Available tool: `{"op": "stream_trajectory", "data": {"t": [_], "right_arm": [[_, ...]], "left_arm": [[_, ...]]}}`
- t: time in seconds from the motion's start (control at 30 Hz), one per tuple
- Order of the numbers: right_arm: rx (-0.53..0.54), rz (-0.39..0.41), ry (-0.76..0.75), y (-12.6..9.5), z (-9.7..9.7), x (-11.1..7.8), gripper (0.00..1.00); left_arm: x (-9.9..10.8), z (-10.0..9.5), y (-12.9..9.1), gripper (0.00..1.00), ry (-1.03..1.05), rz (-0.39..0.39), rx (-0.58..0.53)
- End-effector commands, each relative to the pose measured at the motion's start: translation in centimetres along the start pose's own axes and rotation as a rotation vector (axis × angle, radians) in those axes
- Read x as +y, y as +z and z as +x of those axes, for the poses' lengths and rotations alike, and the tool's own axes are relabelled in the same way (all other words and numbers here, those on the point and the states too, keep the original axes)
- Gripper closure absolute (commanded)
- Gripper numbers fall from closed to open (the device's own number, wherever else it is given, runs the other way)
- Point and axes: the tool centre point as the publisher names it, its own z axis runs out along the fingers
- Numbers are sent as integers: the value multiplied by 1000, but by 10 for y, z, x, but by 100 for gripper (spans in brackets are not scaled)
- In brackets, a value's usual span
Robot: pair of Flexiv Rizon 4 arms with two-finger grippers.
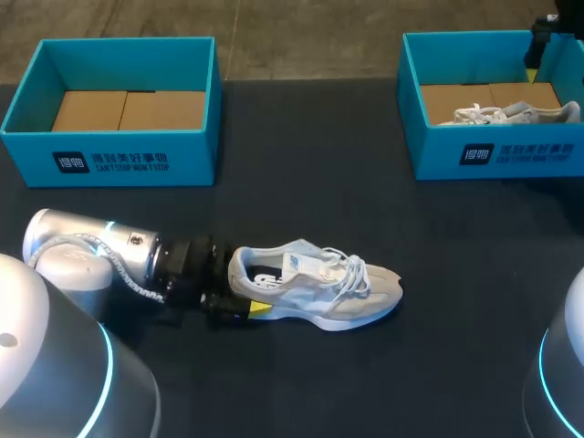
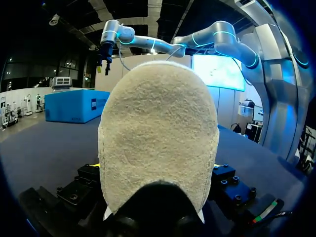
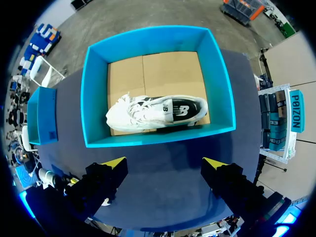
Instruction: Take the shoe out of the shoebox, open the shoe tongue, remove and reinsert the insole, then place the shoe into the shoebox
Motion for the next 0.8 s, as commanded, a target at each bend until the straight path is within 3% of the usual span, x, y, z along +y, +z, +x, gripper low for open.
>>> {"op": "stream_trajectory", "data": {"t": [0.03,0.8], "right_arm": [[-1,-3,2,0,0,-1,0],[-1,-3,2,0,0,-1,0]], "left_arm": [[2,-2,3,100,-6,-7,-1],[4,0,2,100,-5,-12,13]]}}
